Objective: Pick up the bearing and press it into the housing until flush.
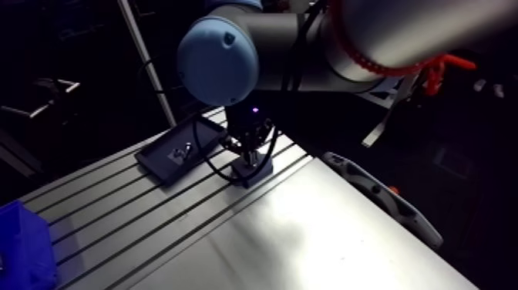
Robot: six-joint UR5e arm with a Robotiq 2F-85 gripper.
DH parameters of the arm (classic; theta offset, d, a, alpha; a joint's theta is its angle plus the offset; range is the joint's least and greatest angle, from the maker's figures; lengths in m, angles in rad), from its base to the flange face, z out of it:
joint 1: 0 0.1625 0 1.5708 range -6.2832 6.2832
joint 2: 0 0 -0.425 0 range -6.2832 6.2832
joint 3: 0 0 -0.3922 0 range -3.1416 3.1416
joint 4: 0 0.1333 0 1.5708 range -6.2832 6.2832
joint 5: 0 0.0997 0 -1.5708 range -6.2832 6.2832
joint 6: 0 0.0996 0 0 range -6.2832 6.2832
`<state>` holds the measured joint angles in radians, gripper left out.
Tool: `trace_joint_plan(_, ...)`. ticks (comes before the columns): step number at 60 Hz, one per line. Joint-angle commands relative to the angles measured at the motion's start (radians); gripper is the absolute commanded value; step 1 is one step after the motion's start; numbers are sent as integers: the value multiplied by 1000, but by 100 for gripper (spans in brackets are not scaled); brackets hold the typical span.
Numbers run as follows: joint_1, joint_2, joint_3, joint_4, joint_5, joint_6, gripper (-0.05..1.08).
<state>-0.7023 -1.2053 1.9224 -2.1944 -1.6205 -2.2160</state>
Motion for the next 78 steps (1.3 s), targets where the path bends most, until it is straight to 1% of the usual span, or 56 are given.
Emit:
trace_joint_plan(1, 0, 2, 1, 0, 0, 0, 101)
trace_joint_plan(26, 0, 7, -1, 0, 1, 2, 101)
trace_joint_plan(38, 0, 8, 0, -33, 1, -1, 101)
trace_joint_plan(68, -2, 8, 1, -32, 3, -7, 101)
trace_joint_plan(78, -2, 5, 2, -32, 0, -18, 101)
